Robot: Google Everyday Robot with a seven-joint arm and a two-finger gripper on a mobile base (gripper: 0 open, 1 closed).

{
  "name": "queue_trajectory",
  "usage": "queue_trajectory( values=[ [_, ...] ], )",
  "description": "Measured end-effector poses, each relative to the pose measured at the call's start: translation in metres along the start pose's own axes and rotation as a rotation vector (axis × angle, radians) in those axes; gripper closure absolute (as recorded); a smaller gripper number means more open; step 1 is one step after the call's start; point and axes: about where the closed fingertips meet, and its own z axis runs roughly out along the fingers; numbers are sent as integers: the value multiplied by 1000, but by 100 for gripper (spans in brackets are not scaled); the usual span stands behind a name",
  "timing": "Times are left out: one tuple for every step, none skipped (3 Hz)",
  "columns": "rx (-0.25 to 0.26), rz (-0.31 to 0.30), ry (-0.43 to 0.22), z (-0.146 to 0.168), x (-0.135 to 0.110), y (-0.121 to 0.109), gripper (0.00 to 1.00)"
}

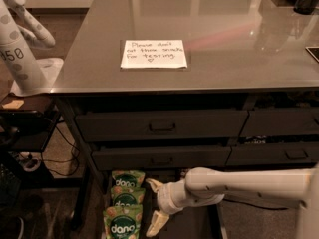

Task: Pick green rice chip bag from bottom drawer and place on counter

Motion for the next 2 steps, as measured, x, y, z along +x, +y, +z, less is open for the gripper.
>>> queue_trajectory(
  values=[
    [-31,-30,-17,50,14,-2,0],
    [-26,-47,-13,91,26,-8,0]
  ],
)
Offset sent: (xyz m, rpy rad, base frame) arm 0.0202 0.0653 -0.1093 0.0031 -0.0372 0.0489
